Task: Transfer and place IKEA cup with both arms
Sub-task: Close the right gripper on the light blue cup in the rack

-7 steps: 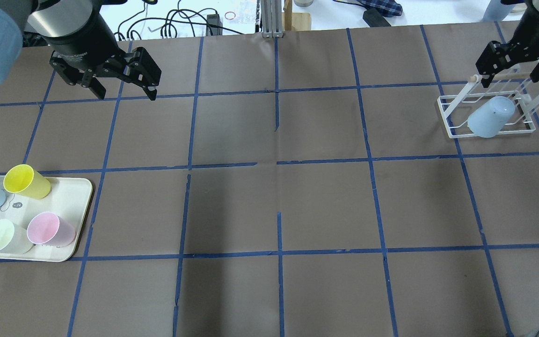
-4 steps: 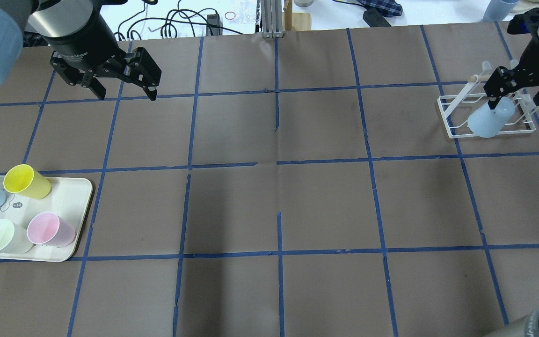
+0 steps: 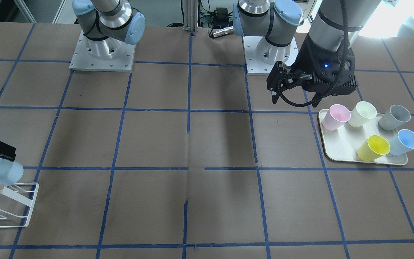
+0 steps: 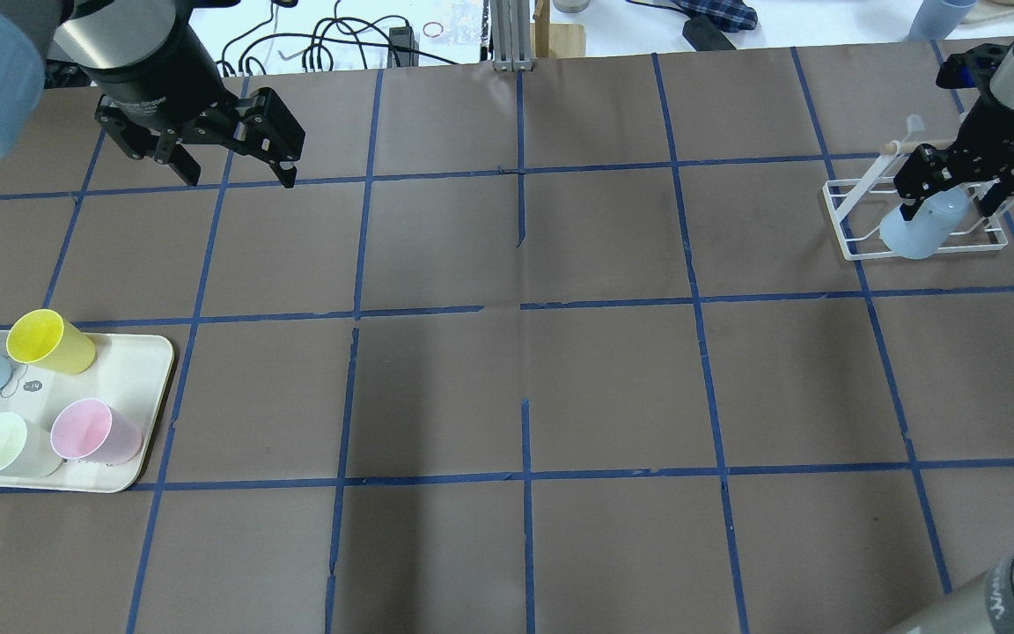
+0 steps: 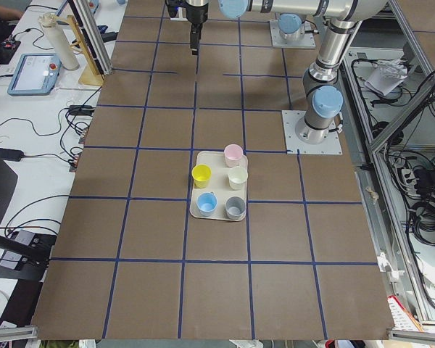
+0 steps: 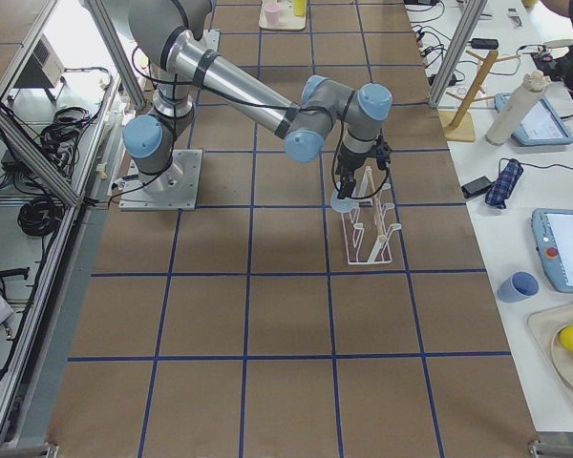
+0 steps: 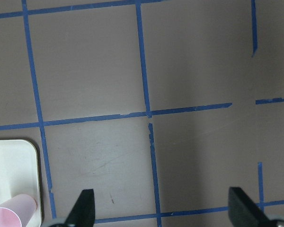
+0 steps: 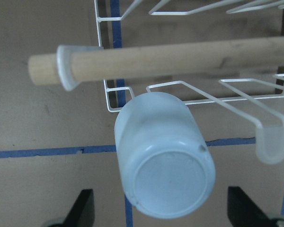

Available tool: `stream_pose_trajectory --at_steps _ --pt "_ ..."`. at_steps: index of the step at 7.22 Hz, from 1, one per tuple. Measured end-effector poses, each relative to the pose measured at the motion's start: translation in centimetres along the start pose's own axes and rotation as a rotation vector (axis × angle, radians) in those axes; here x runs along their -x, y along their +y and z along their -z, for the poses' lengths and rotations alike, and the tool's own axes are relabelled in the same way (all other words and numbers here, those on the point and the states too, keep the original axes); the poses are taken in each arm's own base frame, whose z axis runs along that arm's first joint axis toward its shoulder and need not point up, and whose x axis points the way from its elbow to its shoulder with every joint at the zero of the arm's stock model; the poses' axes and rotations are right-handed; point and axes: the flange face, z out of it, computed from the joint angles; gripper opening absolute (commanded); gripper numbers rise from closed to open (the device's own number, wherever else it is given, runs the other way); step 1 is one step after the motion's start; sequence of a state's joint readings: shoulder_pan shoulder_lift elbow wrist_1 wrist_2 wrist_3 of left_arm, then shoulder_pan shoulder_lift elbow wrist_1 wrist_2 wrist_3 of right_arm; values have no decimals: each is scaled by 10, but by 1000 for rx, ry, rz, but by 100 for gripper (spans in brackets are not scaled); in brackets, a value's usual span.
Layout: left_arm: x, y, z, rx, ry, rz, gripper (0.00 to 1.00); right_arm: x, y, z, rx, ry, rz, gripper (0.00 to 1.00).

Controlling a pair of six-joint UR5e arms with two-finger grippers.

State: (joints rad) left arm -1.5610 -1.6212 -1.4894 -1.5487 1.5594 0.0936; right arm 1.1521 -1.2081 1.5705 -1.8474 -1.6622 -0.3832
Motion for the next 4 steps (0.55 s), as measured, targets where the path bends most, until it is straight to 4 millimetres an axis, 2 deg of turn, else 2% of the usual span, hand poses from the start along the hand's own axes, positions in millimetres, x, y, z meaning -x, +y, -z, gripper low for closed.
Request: stream_pose_trajectory --at_steps 2,4 --pt "2 -5 -6 5 -1 3 100 -1 -5 -7 -6 0 -1 100" --pt "0 -7 -10 8 0 2 100 -2 -9 -11 -17 3 -3 88"
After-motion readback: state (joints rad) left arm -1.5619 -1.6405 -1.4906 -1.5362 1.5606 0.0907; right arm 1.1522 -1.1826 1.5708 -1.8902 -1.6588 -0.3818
